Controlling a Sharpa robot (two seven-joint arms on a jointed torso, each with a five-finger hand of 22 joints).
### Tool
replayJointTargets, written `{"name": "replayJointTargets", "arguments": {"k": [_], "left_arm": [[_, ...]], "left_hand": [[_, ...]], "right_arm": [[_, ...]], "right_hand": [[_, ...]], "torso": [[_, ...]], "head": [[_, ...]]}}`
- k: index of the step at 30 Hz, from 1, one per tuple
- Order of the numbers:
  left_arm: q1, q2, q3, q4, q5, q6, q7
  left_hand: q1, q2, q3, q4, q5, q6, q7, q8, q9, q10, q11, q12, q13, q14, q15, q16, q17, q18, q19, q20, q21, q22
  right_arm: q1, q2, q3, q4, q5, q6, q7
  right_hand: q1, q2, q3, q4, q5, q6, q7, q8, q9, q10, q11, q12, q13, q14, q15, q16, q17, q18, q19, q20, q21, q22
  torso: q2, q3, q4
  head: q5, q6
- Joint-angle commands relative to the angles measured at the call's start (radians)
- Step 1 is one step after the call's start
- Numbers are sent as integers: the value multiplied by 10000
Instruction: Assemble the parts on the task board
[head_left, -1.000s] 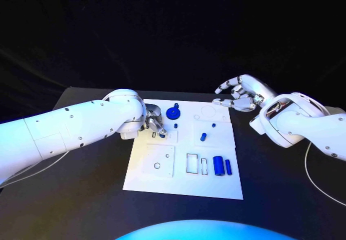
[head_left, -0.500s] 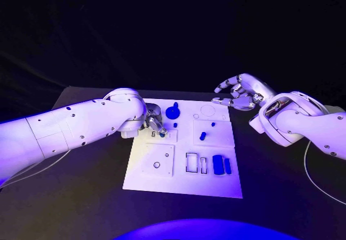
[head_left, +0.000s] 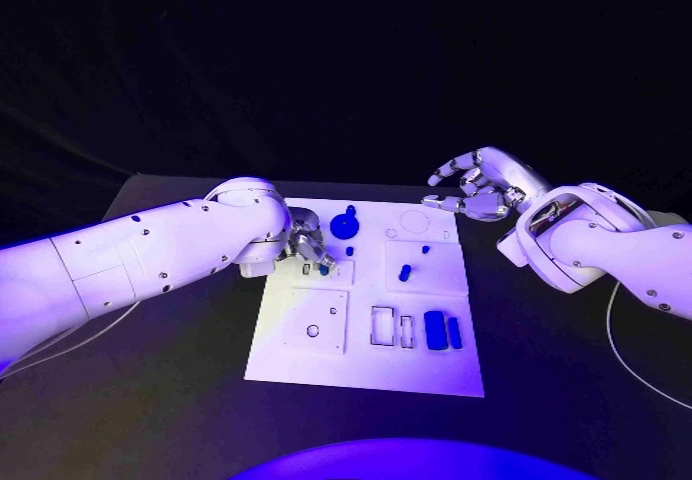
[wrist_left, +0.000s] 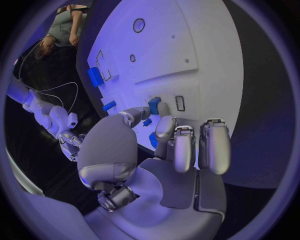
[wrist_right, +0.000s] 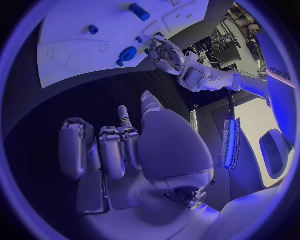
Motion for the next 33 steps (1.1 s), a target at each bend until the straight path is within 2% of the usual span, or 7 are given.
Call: {"name": "replayJointTargets", "arguments": {"k": [1, 6, 16, 21, 23, 28, 33], "left_arm": [[-91, 12, -53, 23, 13, 312, -9], [-95, -16, -53, 30, -3, 262, -8], [-100, -109, -45, 91, -21, 68, -1], [-97, -215, 19, 196, -19, -46, 10], [-93, -268, 56, 252, -19, -88, 12], [-72, -383, 224, 403, -19, -162, 21], [-24, -529, 519, 633, -17, -249, 40]], "left_hand": [[-106, -44, -291, 158, -45, 10, 68, -40, -5, 28, -45, 40, 10, 1057, -82, 63, 2633, -67, 13, -26, 42, 11], [-164, -10, -686, 465, -66, 56, 67, -75, 5, 54, -46, 75, 55, 1057, -82, 63, 2633, -75, 36, -27, 58, 60], [-174, 25, -1096, 767, -110, 93, 64, -105, 27, 75, -48, 104, 93, 1057, -86, 63, 2633, -80, 52, -29, 65, 88], [-245, 43, -1229, 808, -139, 83, 74, -126, 29, 60, -40, 90, 76, 1057, -81, 63, 2633, -76, 47, -35, 58, 77], [-277, 56, -1288, 812, -166, 76, 78, -135, 31, 52, -37, 83, 68, 1057, -78, 63, 2633, -78, 51, -35, 61, 86], [-329, 88, -1365, 816, -217, 73, 81, -145, 36, 48, -32, 85, 73, 1057, -75, 63, 2633, -77, 49, -35, 56, 82], [-350, 93, -1398, 817, -239, 67, 83, -150, 37, 35, -30, 70, 52, 1057, -73, 63, 2633, -77, 48, -36, 55, 80]], "right_arm": [[-7, -1, 0, 1, -27, -31, 77], [-8, 0, 0, -6, -26, -37, 76], [-9, -4, 0, -15, -25, -72, 78], [-10, -18, 0, -33, -14, -55, 65], [-11, -22, 0, -41, -8, -52, 60], [-11, -26, 0, -62, -2, -69, 53], [-13, -14, 0, -110, 12, -84, 52]], "right_hand": [[-129, -1, -80, 11, -13, 21, -28, 50, 12, 698, -76, -68, 2285, 935, -43, -47, 2173, 103, -52, -3, -64, 973], [-186, 0, -109, 14, -30, 13, -31, 60, 11, 695, -76, -71, 2282, 932, -45, -51, 2159, 106, -56, -5, -79, 965], [-238, 3, -136, 16, -39, 9, -33, 71, 12, 697, -78, -70, 2283, 928, -47, -57, 2139, 109, -63, -7, -97, 955], [-333, 17, -181, 21, -49, -3, -35, 87, 11, 693, -81, -75, 2278, 924, -50, -63, 2125, 115, -74, -10, -128, 937], [-358, 20, -194, 21, -52, -8, -35, 90, 11, 689, -81, -79, 2274, 924, -51, -63, 2125, 115, -75, -11, -132, 935], [-417, 24, -226, 21, -65, -17, -37, 100, 11, 693, -82, -75, 2278, 923, -53, -66, 2117, 114, -71, -13, -132, 938], [-417, 24, -226, 21, -65, -17, -37, 100, 11, 693, -82, -75, 2278, 923, -53, -66, 2117, 114, -71, -13, -132, 938]], "torso": [[-4, 1, 2], [5, 2, -1], [3, -1, -2], [-1, -8, 13], [-3, -6, 9], [-6, 8, -3], [2, -7, 0]], "head": [[-5, 4], [-11, 2], [-27, 17], [-80, 52], [-79, 59], [-51, 65], [-67, 134]]}}
